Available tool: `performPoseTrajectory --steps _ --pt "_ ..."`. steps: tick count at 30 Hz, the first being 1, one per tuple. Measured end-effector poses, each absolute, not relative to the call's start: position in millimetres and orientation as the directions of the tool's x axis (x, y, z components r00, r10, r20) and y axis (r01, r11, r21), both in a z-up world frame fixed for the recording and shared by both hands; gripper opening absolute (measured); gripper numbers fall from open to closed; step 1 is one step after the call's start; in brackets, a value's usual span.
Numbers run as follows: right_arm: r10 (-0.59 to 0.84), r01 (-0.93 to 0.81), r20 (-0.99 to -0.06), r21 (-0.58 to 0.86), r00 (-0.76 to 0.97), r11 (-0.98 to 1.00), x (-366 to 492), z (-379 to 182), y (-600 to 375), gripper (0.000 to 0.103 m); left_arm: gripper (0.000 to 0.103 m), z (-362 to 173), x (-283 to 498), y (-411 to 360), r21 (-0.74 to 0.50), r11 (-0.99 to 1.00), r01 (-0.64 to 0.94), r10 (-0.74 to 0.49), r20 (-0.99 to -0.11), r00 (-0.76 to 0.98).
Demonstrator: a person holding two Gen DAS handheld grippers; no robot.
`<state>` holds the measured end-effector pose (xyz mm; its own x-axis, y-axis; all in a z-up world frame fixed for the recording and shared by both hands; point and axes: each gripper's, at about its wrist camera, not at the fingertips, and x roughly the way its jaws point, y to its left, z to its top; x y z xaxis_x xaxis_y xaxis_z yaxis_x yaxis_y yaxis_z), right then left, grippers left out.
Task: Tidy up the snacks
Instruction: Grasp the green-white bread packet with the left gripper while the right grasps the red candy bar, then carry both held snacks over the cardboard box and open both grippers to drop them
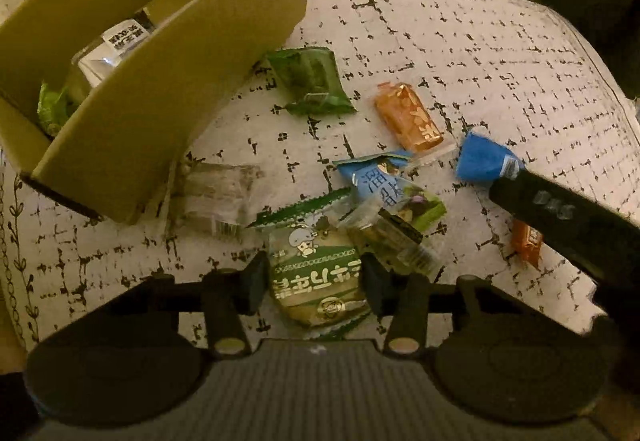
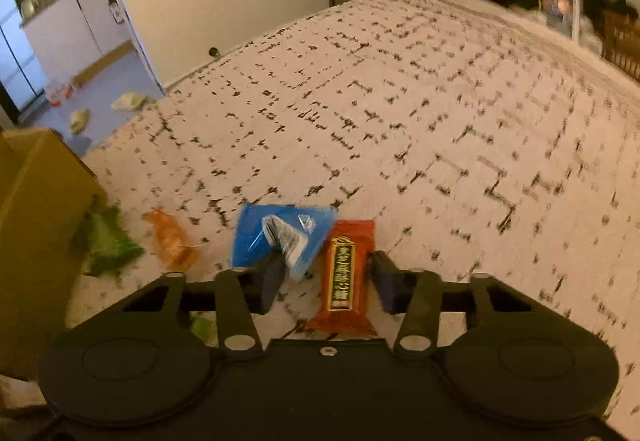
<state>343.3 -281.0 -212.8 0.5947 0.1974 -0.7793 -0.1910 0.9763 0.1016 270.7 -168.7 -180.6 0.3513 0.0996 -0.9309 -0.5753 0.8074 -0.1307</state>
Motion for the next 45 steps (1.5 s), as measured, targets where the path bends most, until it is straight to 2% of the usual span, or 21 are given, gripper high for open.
performPoseTrajectory --steps 1,3,6,16,21,24,29,36,45 --pt "0.189 -0.169 -0.774 0.107 0.604 0.980 341.4 -212.6 -284.2 0.021 0.047 -180.6 271.0 -166.5 -0.136 0.808 -0.573 0.090 -0.933 0.348" --pt "0.213 -0.146 -0.765 0.156 0.608 0.977 335.4 -212.3 -292.5 0.020 0.047 -180.1 270.4 -165.6 -0.144 0.816 -0.560 0.073 -0.935 0.348" --pt "0.212 -0.139 -0.765 0.160 0.608 0.977 325.3 -206.8 -296.6 0.020 0.047 -176.6 266.8 -162.5 -0.174 0.829 -0.532 0.025 -0.938 0.345" --pt "0.228 -0.140 -0.710 0.181 0.667 0.974 287.9 -167.0 -295.7 0.020 0.047 -145.3 238.4 -157.4 -0.232 0.840 -0.491 -0.019 -0.917 0.399" --pt "0.245 -0.159 -0.668 0.188 0.703 0.969 269.1 -145.3 -288.4 0.020 0.047 -120.4 225.5 -145.9 -0.241 0.852 -0.465 -0.009 -0.894 0.448" --pt "0.281 -0.157 -0.645 0.244 0.711 0.957 252.9 -133.0 -285.0 0.020 0.047 -105.6 215.5 -136.2 -0.248 0.857 -0.451 0.002 -0.875 0.484" --pt "0.345 -0.162 -0.551 0.353 0.760 0.921 225.5 -104.5 -285.6 0.020 0.047 -84.2 194.3 -123.2 -0.255 0.876 -0.409 0.013 -0.835 0.550" --pt "0.385 -0.220 -0.484 0.363 0.786 0.906 196.9 -86.2 -260.8 0.020 0.047 -57.1 164.2 -106.3 -0.245 0.911 -0.330 0.034 -0.756 0.654" --pt "0.440 -0.268 -0.431 0.404 0.787 0.875 187.5 -82.5 -224.6 0.020 0.047 -45.1 149.1 -67.4 -0.259 0.911 -0.322 0.047 -0.708 0.705"
